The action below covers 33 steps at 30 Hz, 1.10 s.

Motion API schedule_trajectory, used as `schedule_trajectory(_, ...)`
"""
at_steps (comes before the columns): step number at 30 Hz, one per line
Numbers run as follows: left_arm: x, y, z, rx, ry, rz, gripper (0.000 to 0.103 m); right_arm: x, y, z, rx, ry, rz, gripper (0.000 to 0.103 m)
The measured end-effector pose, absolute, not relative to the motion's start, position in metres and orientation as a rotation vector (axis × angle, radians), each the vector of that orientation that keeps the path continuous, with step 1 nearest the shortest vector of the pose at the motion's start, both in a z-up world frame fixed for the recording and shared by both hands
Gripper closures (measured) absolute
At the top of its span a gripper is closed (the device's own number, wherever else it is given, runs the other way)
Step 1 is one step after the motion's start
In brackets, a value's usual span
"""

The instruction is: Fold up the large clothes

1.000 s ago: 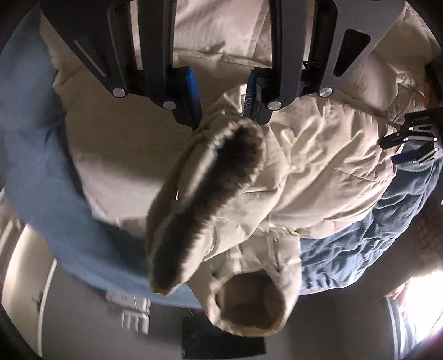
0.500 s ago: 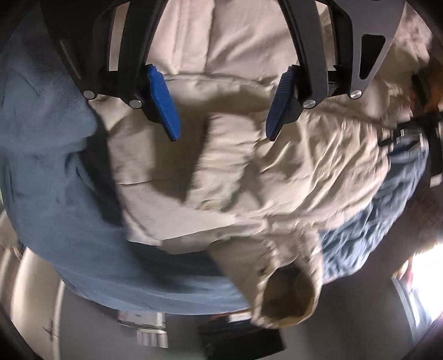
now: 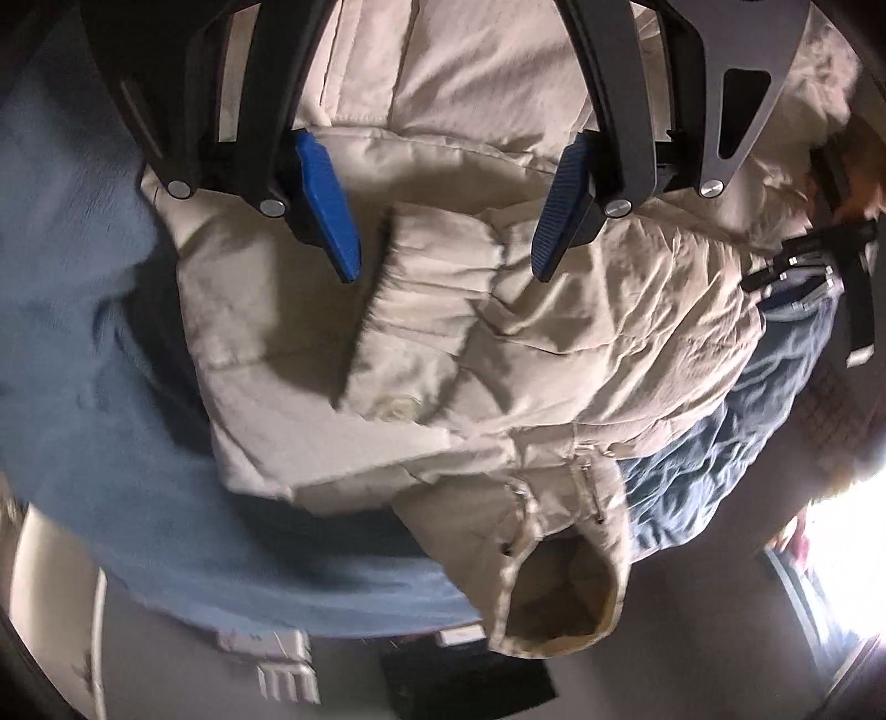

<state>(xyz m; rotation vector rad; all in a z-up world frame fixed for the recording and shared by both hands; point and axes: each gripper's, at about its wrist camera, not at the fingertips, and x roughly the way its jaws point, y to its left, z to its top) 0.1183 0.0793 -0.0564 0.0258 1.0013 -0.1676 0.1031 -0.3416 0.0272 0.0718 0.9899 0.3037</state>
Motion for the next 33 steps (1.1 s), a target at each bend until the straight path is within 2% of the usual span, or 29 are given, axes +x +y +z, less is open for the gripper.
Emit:
schedule_trajectory(2, 0.119, 0.079, -0.057, 0.026, 1.002, -0.168, 0.027, 0.104, -0.335, 0.028, 0.054, 0.985, 0.317, 0.048)
schedule_trajectory(4, 0.119, 0.08, -0.057, 0.025, 1.003, -0.168, 0.028, 0.107, -0.338, 0.026, 0.086, 0.999, 0.322, 0.061)
schedule_trajectory(6, 0.119, 0.08, -0.057, 0.026, 1.003, -0.168, 0.027, 0.112, -0.348, 0.023, 0.128, 1.011, 0.292, 0.065)
schedule_trajectory(19, 0.118, 0.079, -0.056, 0.026, 1.003, -0.168, 0.027, 0.139, -0.37, -0.013, 0.431, 1.119, 0.369, 0.066)
schedule_trajectory(20, 0.118, 0.079, -0.056, 0.026, 1.003, -0.168, 0.027, 0.139, -0.37, -0.015, 0.454, 1.118, 0.374, 0.07)
schedule_trajectory(22, 0.119, 0.08, -0.057, 0.024, 1.003, -0.166, 0.026, 0.132, -0.365, -0.01, 0.442, 1.076, 0.4, 0.092)
schedule_trajectory(24, 0.118, 0.08, -0.058, 0.02, 1.002, -0.165, 0.024, 0.122, -0.363, 0.005, 0.4, 1.017, 0.407, 0.096)
schedule_trajectory(28, 0.113, 0.08, -0.051, 0.026, 0.966, -0.163, 0.022, 0.101, -0.365, 0.042, 0.329, 0.908, 0.401, 0.098)
schedule_trajectory(30, 0.108, 0.078, -0.044, 0.036, 0.93, -0.169, 0.016, 0.091, -0.368, 0.059, 0.308, 0.871, 0.396, 0.098)
schedule_trajectory(33, 0.103, 0.071, -0.039, 0.066, 0.905, -0.199, 0.013, 0.076, -0.368, 0.071, 0.217, 0.865, 0.364, 0.098)
